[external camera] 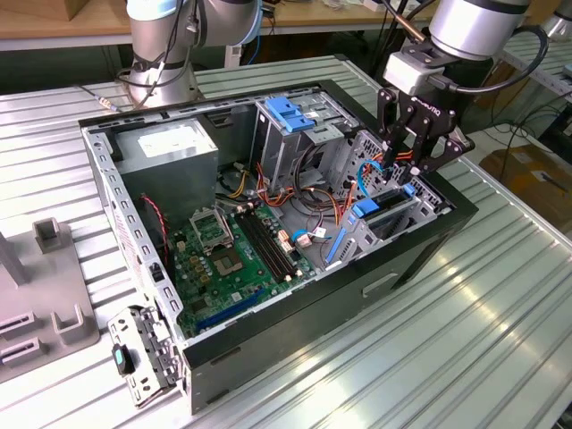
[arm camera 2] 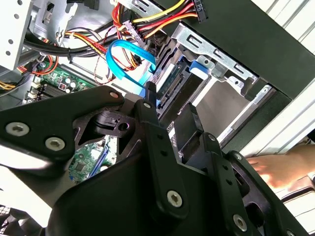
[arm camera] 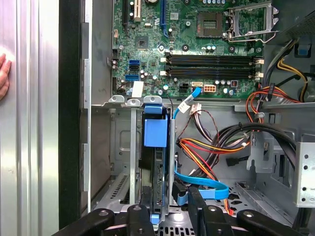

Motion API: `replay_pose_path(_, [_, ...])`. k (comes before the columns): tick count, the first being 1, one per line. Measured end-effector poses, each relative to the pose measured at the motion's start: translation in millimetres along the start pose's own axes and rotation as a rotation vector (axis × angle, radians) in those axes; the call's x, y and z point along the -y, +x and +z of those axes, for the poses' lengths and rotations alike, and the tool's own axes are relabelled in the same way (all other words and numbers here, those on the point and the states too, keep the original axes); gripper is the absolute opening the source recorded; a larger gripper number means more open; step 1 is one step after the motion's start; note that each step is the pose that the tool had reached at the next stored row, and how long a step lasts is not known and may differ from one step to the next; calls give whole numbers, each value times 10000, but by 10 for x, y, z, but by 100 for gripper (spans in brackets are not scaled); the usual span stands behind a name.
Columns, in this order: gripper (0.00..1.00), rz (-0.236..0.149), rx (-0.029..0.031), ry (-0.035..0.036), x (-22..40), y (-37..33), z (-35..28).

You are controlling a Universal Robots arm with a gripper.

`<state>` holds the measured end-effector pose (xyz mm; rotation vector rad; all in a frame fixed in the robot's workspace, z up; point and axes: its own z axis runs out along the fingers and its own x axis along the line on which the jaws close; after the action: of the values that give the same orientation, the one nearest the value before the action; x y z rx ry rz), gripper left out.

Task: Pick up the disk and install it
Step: 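Insert the first disk wire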

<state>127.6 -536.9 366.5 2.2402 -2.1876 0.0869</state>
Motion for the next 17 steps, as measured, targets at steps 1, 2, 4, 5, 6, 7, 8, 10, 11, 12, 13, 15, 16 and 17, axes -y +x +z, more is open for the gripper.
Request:
replay_pose_path(1, [43,0,0,0,0,0,0])
replay_pose_path(2, [43,-1,0,0,0,0,0])
replay_pose_path(4, [43,1,4,0,-6,0,2])
replay_pose_path(5, [43,0,2,1,-9,0,1])
replay_pose_path(6, [43,-1,1,0,-10,0,0])
replay_pose_path(7, [43,0,1,0,-11,0,0])
replay_pose_path(8, [43,0,0,0,-12,0,0])
replay_pose_path(10, [43,0,1,0,-12,0,0])
replay_pose_path(11, [43,0,0,0,-12,0,0])
replay_pose_path(12, [43,0,0,0,-13,0,0])
replay_pose_path(13, [43,-1,1,0,-13,0,0])
replay_pose_path(15, [43,0,1,0,-13,0,0])
replay_pose_path(16, [43,0,0,0,-13,0,0])
replay_pose_path(17, [43,0,1,0,-13,0,0])
